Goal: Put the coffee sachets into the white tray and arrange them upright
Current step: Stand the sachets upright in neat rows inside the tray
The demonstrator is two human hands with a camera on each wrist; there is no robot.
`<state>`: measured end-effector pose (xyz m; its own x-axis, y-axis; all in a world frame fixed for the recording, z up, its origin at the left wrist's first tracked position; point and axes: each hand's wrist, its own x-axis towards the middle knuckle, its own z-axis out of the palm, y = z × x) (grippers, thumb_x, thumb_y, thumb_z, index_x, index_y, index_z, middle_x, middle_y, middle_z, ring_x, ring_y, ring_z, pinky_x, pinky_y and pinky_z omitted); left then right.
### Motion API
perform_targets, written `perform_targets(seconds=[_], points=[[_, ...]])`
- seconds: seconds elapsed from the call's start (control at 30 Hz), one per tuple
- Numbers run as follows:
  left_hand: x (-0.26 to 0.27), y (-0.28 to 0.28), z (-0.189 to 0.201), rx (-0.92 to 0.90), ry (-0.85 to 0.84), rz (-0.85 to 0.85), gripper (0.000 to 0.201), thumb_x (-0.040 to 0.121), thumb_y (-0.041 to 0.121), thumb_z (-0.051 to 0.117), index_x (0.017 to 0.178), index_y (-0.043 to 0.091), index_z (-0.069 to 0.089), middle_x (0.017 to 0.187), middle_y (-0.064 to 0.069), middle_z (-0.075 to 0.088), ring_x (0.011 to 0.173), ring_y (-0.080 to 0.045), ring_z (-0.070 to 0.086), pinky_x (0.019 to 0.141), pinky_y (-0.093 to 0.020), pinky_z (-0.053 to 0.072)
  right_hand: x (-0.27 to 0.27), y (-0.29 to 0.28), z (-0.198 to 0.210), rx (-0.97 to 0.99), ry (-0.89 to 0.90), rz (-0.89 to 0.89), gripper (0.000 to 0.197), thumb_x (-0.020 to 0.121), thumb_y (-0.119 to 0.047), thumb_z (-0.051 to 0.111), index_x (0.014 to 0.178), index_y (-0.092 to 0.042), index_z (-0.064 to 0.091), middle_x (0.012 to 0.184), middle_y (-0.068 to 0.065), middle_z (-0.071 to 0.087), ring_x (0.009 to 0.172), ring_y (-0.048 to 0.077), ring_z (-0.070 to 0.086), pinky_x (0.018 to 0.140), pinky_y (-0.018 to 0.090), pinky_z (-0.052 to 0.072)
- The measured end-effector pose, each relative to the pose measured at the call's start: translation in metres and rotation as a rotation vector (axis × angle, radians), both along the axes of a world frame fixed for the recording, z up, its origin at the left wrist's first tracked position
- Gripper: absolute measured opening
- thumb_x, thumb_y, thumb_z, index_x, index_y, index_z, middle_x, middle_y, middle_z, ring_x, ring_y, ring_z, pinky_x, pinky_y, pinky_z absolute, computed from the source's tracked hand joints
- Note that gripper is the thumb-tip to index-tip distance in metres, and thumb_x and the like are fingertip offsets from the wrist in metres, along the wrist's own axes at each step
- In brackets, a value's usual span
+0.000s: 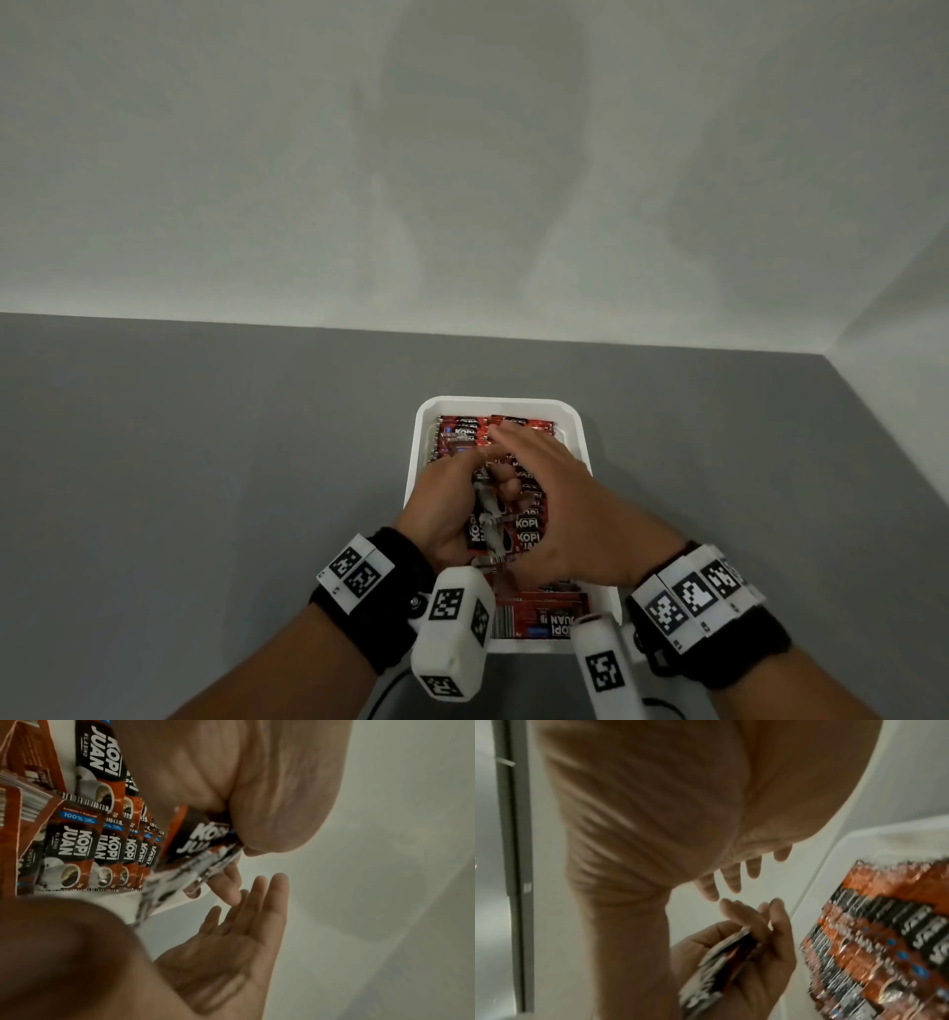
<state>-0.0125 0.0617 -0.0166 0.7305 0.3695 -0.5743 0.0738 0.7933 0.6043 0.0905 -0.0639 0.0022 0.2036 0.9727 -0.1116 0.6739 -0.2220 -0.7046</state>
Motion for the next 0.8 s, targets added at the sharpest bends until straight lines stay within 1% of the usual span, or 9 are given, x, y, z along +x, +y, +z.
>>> perform_targets(seconds=[0.17,0.27,0.37,0.43,0.5,0.57,0.67,0.73,0.8], points=[[-0.001,-0.012,0.0,0.088,-0.043,-0.111,0.022,0.095,0.006,0.052,0.106,-0.004,0.068,0.101,-0.027,0.066,0.087,-0.035,0.069,0.073,-0.04,0.058,0.003,0.013,-0.006,-0.007,-0.046,0.023,0.134,0.058,-0.041,0.095,0.161,-0.03,0.01,0.167,-0.012,0.01,0.153,0.002,0.007,0.125,0.036,0.022],[-0.003,-0.014,0.0,0.107,-0.055,-0.142,0.022,0.089,-0.001,0.048,0.1,-0.002,0.067,0.089,-0.023,0.065,0.076,-0.029,0.067,0.064,-0.035,0.055,0.005,0.019,-0.005,0.015,-0.028,0.014,0.129,0.056,-0.03,0.094,0.16,-0.027,0.017,0.161,-0.011,0.026,0.147,0.004,0.025,0.118,0.034,0.035],[-0.007,-0.011,0.003,0.083,-0.093,-0.13,0.023,0.088,0.0,0.046,0.096,0.001,0.068,0.086,-0.02,0.066,0.072,-0.028,0.068,0.064,-0.034,0.056,0.006,0.02,-0.01,0.038,0.019,-0.002,0.129,0.052,-0.035,0.096,0.158,-0.032,0.021,0.156,-0.014,0.033,0.143,0.004,0.034,0.115,0.035,0.041],[-0.01,-0.006,0.004,0.13,-0.127,-0.11,0.025,0.094,0.0,0.045,0.104,-0.005,0.067,0.091,-0.025,0.069,0.074,-0.03,0.07,0.066,-0.035,0.059,0.007,0.019,-0.011,0.064,0.234,-0.072,0.127,0.054,-0.039,0.097,0.157,-0.035,0.022,0.154,-0.01,0.038,0.135,0.005,0.048,0.106,0.035,0.05],[-0.011,-0.005,0.005,0.192,-0.183,-0.112,0.025,0.1,0.005,0.049,0.113,-0.011,0.063,0.091,-0.026,0.069,0.07,-0.03,0.071,0.065,-0.037,0.06,0.006,0.019,-0.008,0.136,0.521,-0.266,0.096,0.074,-0.032,0.088,0.153,-0.033,0.034,0.134,-0.001,0.058,0.098,0.008,0.07,0.081,0.031,0.059],[-0.011,-0.007,0.006,0.222,-0.209,-0.106,0.024,0.101,0.01,0.053,0.115,-0.009,0.062,0.083,-0.021,0.069,0.062,-0.026,0.07,0.057,-0.033,0.058,0.005,0.021,-0.006,0.205,0.68,-0.491,0.046,0.093,-0.023,0.071,0.136,-0.024,0.056,0.101,0.0,0.07,0.067,0.014,0.067,0.064,0.038,0.059],[-0.01,-0.008,0.004,0.293,-0.19,-0.094,0.018,0.1,0.01,0.057,0.111,-0.002,0.066,0.087,-0.019,0.071,0.068,-0.026,0.069,0.065,-0.04,0.06,0.004,0.022,-0.005,0.31,0.786,-0.607,0.009,0.096,-0.007,0.065,0.102,-0.009,0.071,0.078,0.008,0.07,0.055,0.021,0.06,0.052,0.035,0.056],[-0.01,-0.007,0.0,0.332,-0.163,-0.094,0.019,0.098,0.01,0.061,0.114,0.0,0.067,0.097,-0.022,0.07,0.077,-0.032,0.066,0.078,-0.051,0.055,0.007,0.021,-0.002,0.371,0.767,-0.666,0.006,0.093,0.0,0.066,0.094,-0.003,0.071,0.074,0.009,0.072,0.054,0.017,0.062,0.048,0.028,0.053],[-0.01,-0.006,-0.002,0.356,-0.129,-0.085,0.019,0.097,0.007,0.062,0.114,0.001,0.067,0.101,-0.025,0.07,0.079,-0.035,0.065,0.073,-0.046,0.053,0.009,0.021,0.001,0.427,0.77,-0.698,0.005,0.092,0.003,0.067,0.091,-0.001,0.07,0.073,0.009,0.073,0.054,0.013,0.065,0.049,0.025,0.052]])
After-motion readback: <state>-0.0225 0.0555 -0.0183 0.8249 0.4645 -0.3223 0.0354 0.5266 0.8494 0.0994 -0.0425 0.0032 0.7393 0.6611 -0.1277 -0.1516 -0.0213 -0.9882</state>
